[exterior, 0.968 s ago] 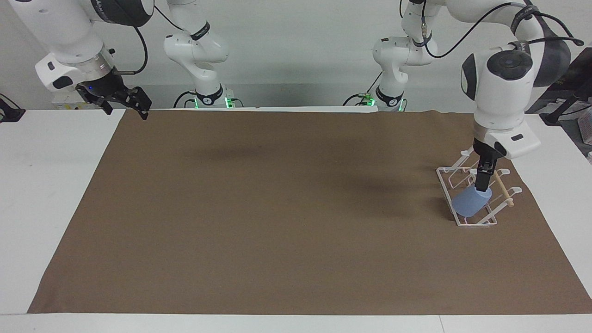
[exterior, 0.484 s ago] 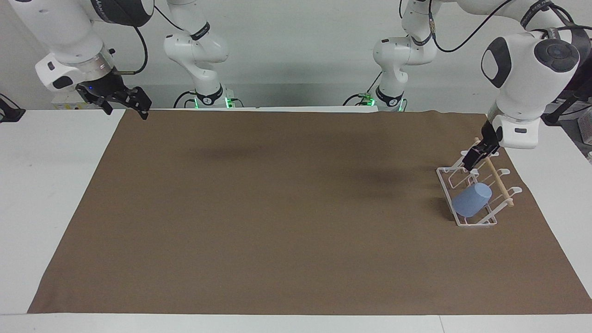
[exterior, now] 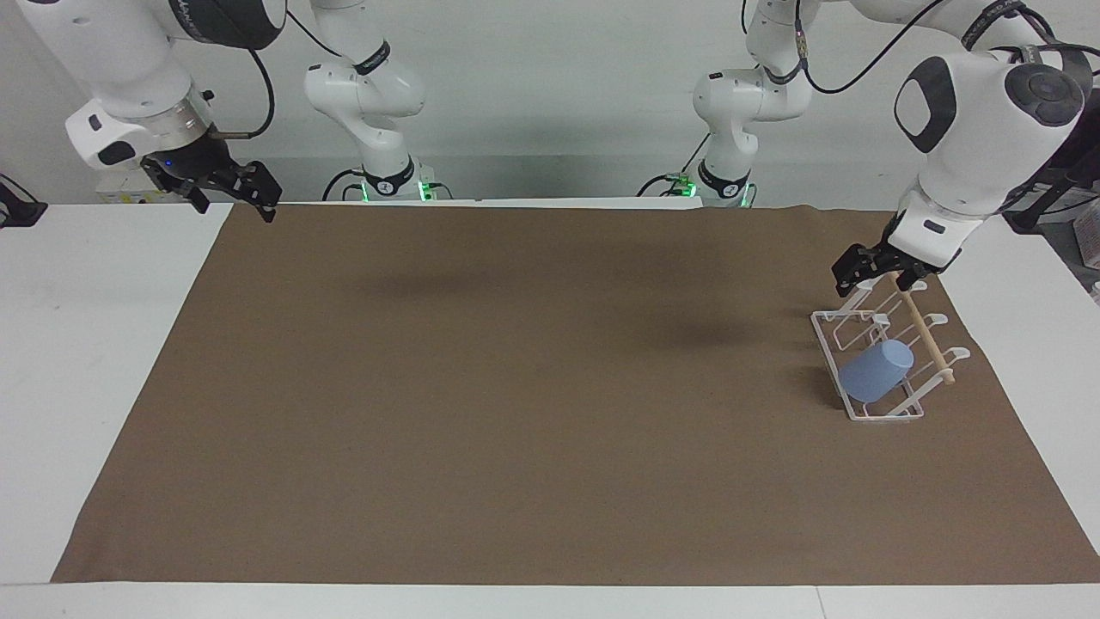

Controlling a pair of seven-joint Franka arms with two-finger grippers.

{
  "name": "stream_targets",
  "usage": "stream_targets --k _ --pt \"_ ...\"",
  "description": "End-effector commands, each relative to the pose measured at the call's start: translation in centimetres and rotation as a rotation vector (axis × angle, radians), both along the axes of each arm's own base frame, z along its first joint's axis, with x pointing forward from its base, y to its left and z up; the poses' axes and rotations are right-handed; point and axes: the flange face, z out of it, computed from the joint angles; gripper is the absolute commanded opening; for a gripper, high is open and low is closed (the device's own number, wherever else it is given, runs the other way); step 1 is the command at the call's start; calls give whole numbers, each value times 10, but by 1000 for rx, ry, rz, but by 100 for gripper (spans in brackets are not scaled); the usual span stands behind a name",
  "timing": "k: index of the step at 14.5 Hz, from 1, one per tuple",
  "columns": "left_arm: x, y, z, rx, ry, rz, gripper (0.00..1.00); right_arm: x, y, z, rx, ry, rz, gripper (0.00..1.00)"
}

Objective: Hang cup on cup holder

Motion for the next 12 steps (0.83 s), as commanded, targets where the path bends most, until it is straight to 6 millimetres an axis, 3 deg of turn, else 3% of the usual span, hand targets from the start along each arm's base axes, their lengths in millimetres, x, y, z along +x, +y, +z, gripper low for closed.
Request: stream_targets --k 1,5,6,8,12 --pt "-2 0 17 -41 -18 -16 100 -6 -2 0 6 8 13 99" --pt "-7 0 35 -58 -66 -2 100 -6 -2 0 6 8 13 99" --pt "-9 11 41 -56 -76 7 100 -6 -2 0 6 8 13 99" --pt "-17 14 51 -56 -87 7 100 -6 -2 1 6 6 13 99" --pt "-32 15 39 -52 -44 3 100 -6 -2 1 6 6 15 99"
